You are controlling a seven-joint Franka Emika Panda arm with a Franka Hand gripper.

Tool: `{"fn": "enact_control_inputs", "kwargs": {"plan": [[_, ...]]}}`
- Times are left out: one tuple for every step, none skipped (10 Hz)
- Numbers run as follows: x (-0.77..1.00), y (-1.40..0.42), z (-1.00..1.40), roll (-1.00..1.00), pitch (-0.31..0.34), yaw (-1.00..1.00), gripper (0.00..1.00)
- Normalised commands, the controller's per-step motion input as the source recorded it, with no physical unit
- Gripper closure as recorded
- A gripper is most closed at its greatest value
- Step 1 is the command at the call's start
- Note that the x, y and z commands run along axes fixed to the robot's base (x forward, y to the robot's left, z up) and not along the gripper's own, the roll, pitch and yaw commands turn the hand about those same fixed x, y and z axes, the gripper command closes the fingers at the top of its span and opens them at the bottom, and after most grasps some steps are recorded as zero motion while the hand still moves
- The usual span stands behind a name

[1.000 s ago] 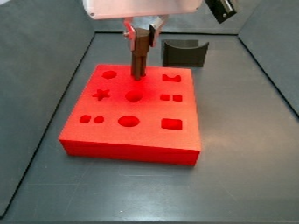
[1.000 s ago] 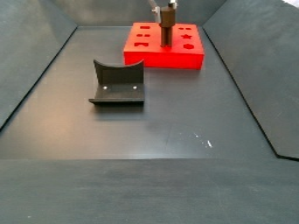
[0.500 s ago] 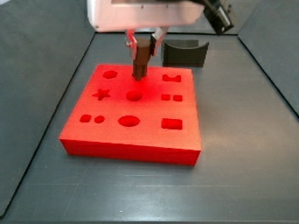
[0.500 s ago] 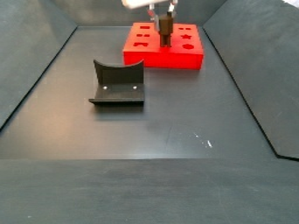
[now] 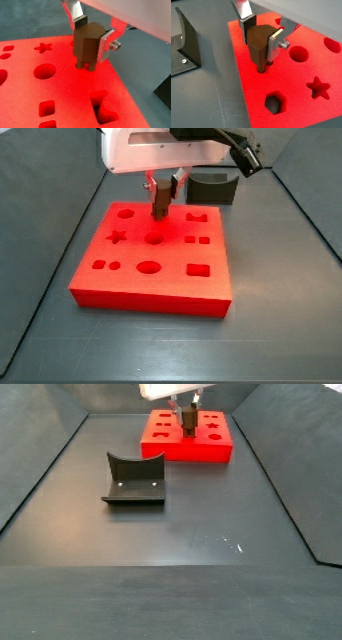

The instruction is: Insert the 3 prong object.

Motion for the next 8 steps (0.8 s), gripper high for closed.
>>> {"fn": "enact_control_inputs", "kwargs": {"plan": [[0.0,0.0,-0.89,-0.05,-0.151,0.04,1.0],[-0.01,0.0,-0.68,-0.1,-0.243,0.03,1.0],[-0.11,0.0,-0.51,-0.12,-0.344,0.04,1.0],[-0.14,0.0,-0.5,-0.12,-0.354,0.03,1.0],[-0.16,0.0,-0.53,-0.11,-0.341,0.03,1.0],[-0.16,0.0,-0.54,-0.08,-0.351,0.01,1.0],[-0.11,0.0,-0.53,-0.02,-0.301,0.0,1.0],[0.0,0.0,0.0,0.0,-0.026,0.0,1.0]]}}
